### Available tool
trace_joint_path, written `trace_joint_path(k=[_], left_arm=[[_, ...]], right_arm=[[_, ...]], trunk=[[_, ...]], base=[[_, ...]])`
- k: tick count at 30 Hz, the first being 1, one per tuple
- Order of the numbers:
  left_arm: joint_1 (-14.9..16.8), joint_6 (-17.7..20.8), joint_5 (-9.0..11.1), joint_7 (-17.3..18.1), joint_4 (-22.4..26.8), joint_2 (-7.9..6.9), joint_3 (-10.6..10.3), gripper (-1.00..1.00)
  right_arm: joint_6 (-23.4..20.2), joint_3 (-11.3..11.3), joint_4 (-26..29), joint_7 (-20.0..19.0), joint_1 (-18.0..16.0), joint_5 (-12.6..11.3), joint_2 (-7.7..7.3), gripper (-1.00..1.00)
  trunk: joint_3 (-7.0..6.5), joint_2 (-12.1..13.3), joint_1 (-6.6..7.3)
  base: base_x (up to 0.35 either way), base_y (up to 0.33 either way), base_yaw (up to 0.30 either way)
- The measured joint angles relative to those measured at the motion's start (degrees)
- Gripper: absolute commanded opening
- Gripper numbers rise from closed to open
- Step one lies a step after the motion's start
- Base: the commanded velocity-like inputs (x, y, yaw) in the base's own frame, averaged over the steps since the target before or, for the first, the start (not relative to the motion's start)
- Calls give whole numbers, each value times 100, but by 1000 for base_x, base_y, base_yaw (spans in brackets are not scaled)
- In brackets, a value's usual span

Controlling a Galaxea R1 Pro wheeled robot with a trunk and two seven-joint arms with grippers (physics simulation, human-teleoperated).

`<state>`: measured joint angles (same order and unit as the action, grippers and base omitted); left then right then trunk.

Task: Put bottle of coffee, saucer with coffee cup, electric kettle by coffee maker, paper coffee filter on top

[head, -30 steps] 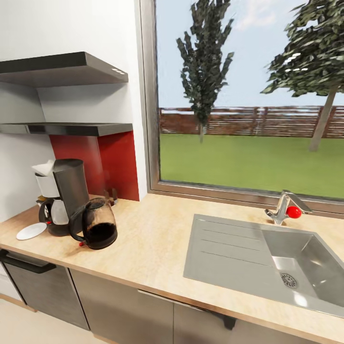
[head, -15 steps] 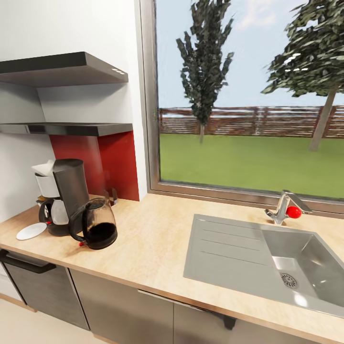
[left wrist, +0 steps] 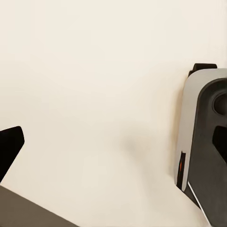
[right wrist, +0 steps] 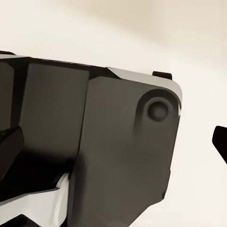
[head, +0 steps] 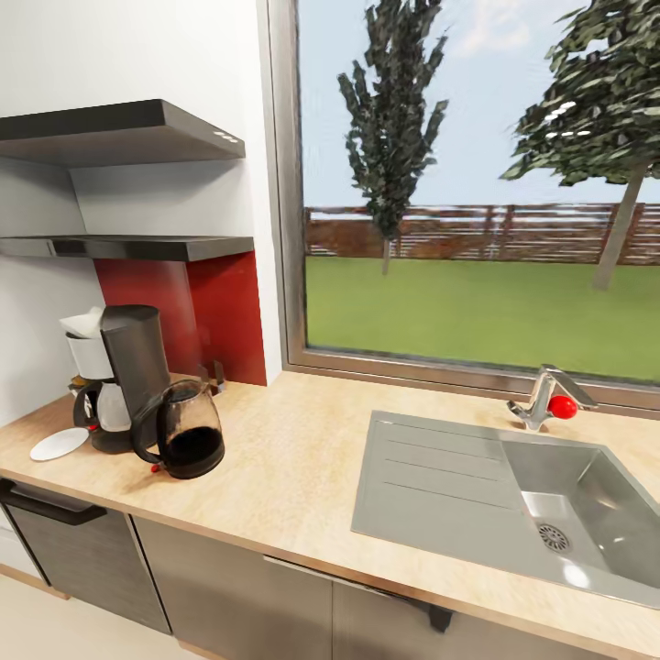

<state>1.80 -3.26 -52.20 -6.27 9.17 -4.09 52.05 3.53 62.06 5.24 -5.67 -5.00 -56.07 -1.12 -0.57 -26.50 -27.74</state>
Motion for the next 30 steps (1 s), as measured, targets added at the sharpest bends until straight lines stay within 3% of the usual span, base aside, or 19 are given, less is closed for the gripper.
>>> trace_joint_path(k=[8,30], left_arm=[[1,-7,6,4,-1,-3,-3,100],[1,-51,7,44,-9,-3,-2,100]], right_arm=[[-4,-2,0,-17,1,-1,-41,100],[-7,-1,-1,-11,0,-3,-44,100]], trunk=[[0,0,0],[0,0,0]], base=[[0,0,-74],[0,0,-261]])
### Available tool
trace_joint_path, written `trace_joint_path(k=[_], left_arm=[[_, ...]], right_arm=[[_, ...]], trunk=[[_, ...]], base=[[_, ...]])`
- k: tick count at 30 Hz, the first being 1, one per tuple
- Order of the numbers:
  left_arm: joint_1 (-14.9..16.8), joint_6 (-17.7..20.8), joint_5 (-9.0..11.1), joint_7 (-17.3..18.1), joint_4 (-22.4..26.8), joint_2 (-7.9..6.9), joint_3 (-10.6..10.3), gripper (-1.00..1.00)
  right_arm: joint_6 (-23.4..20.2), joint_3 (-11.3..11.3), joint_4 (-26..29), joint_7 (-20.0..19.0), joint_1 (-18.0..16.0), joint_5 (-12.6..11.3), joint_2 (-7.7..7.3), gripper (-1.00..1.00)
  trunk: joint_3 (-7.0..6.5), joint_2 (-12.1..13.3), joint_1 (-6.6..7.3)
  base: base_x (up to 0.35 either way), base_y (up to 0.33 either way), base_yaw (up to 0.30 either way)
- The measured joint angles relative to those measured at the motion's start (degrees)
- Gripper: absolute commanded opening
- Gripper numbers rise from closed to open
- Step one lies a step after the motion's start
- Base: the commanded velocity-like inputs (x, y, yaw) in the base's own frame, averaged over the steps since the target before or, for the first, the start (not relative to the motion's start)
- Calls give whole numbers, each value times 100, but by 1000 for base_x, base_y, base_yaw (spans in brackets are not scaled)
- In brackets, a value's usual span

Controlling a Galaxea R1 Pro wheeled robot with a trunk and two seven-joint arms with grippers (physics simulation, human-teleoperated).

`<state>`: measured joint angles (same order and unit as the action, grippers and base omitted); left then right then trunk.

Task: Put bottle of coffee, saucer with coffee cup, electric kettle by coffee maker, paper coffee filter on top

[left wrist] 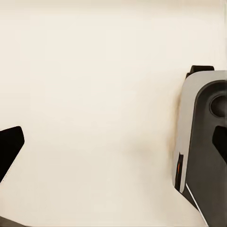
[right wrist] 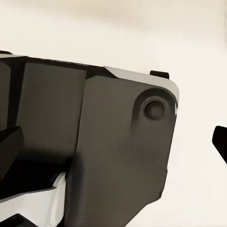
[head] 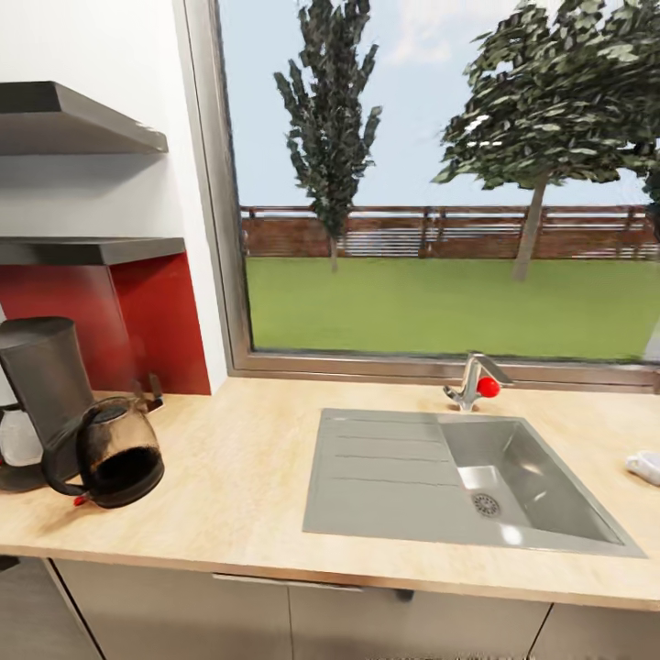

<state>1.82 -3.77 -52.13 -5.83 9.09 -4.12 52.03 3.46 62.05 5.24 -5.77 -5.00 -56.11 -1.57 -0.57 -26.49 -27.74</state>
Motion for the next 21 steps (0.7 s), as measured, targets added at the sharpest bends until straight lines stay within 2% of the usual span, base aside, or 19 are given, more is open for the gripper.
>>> trace_joint_path(k=[16,21], left_arm=[[-9,33,0,-33,-9,-8,-10,100],[-9,45,-22,-35,-14,-3,-10,100]], right_arm=[[8,0,-26,16,1,-4,0,100],[12,-10,-264,20,0,-95,0,100]], trunk=[[0,0,0],[0,0,0]], base=[[0,0,-267],[0,-108,-268]])
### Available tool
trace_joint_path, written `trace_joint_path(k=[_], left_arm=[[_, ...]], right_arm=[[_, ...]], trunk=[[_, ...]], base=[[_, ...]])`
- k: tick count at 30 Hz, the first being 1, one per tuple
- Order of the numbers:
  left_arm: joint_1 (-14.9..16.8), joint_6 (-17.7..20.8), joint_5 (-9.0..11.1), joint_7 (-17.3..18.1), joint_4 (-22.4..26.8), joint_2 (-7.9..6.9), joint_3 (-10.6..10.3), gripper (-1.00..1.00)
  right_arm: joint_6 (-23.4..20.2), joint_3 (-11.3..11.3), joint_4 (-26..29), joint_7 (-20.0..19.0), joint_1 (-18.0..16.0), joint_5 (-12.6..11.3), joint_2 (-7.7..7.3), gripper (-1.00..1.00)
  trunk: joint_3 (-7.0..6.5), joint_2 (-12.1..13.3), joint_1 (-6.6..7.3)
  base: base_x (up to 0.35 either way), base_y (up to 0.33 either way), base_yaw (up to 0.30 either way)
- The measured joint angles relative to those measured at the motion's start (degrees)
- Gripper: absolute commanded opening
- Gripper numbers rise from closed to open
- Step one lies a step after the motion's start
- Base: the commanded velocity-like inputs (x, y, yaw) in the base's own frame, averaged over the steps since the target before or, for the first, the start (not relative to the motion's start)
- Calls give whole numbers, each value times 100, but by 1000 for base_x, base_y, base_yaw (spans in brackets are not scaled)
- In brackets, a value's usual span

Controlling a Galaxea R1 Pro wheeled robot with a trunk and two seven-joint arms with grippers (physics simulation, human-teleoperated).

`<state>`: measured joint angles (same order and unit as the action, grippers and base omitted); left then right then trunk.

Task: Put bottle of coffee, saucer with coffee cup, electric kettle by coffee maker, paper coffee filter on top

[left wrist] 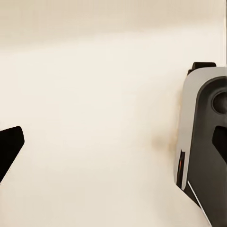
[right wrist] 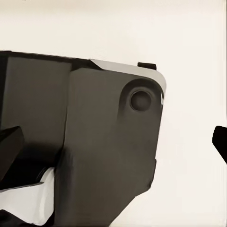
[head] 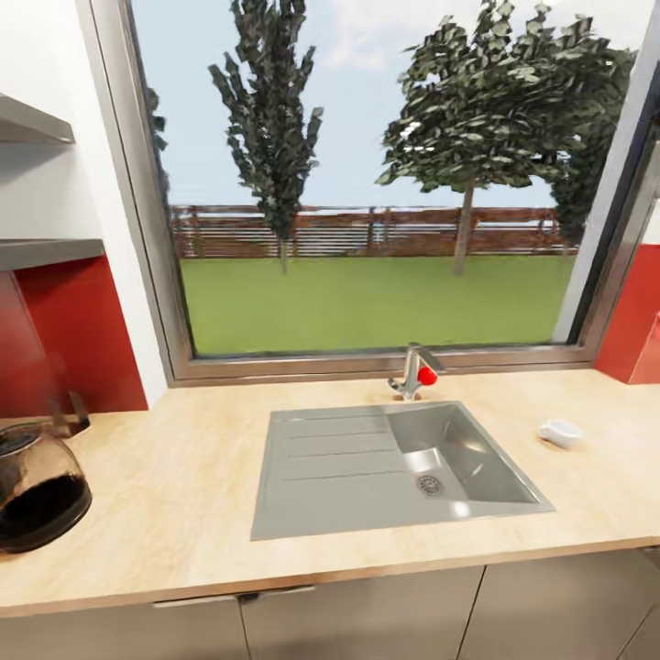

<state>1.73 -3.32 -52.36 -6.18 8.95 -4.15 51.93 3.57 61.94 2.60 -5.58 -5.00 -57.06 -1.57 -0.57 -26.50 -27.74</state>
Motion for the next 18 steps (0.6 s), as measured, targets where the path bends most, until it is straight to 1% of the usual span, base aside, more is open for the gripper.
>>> trace_joint_path(k=[1,2,4,6,10,18], left_arm=[[0,2,-9,0,-3,1,0,100],[0,4,-34,-3,-23,2,0,100],[0,4,-120,-9,-111,4,-1,100],[0,3,-217,-13,-187,3,-1,100],[0,4,-280,-15,-230,3,0,100],[0,3,-310,-13,-277,3,0,100]], right_arm=[[0,1,-17,0,0,-38,-2,100],[0,0,-41,0,0,-129,-6,100],[0,1,-64,0,0,-328,-20,100],[-1,3,-77,0,-2,-445,-23,100],[-6,8,-83,-2,-1,-506,-19,100],[-8,5,-85,-10,-1,-526,-17,100]], trunk=[[0,1,0],[0,0,0],[-1,2,1],[0,0,0],[0,0,0],[0,0,0]], base=[[0,-213,-268],[0,-233,-268],[0,-251,-268],[0,-262,-250],[0,-269,-112],[5,-273,-14]])
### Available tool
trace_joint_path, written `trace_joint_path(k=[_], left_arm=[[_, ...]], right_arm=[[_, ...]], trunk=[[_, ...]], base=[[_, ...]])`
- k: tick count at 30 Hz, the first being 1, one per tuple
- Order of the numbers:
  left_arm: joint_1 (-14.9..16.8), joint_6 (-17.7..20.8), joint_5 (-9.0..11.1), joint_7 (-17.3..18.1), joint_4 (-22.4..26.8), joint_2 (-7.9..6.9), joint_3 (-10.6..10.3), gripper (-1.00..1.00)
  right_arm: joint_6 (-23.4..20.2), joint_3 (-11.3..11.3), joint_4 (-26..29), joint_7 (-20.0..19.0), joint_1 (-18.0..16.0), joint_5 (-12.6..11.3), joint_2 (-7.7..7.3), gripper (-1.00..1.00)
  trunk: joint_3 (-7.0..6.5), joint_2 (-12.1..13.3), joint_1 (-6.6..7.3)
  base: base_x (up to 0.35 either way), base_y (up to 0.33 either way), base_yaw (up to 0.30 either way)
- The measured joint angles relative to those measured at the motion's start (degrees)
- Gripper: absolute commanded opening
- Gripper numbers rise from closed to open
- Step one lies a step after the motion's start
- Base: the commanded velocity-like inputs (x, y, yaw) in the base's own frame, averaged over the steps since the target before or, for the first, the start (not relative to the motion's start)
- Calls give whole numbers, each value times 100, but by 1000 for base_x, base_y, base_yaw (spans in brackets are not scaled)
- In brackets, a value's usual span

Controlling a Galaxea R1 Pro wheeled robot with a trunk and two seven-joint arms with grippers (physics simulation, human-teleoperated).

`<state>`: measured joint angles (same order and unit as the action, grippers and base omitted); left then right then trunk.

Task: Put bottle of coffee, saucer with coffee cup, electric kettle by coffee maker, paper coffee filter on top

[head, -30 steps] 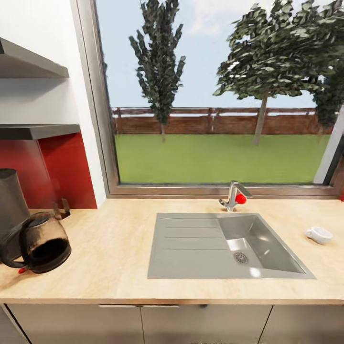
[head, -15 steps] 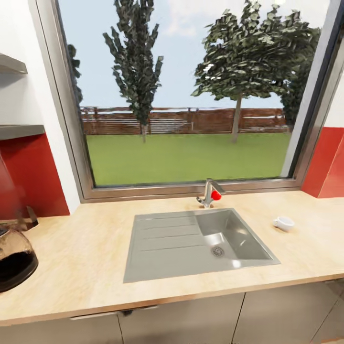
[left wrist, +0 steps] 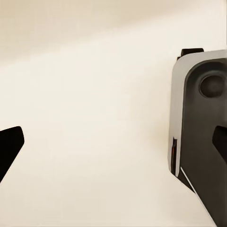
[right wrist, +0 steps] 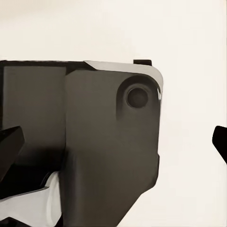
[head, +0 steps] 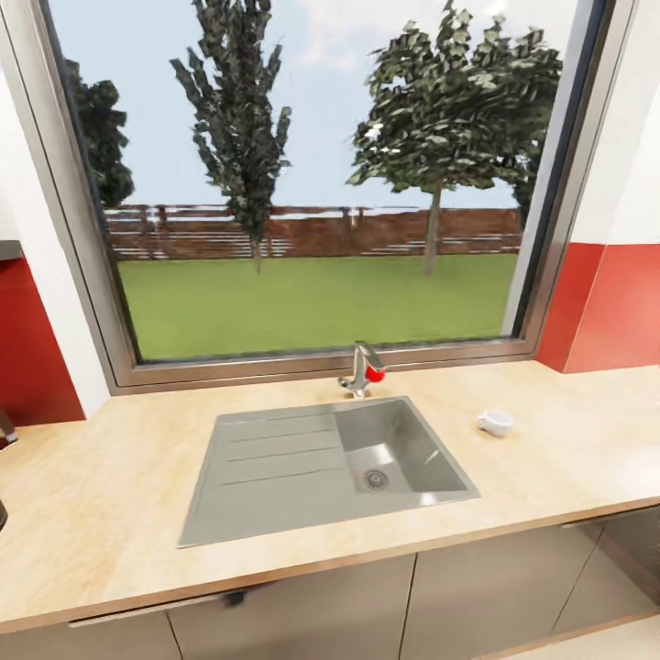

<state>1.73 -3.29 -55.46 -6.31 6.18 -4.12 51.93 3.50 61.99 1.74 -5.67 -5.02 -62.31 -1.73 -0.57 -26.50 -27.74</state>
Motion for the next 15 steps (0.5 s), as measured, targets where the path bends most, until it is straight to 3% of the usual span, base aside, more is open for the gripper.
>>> trace_joint_path(k=[15], left_arm=[[-1,-6,4,-1,-8,24,9,100]], right_arm=[[-1,-2,8,-9,1,-1,-1,100]], trunk=[[-1,1,1]], base=[[116,-273,0]])
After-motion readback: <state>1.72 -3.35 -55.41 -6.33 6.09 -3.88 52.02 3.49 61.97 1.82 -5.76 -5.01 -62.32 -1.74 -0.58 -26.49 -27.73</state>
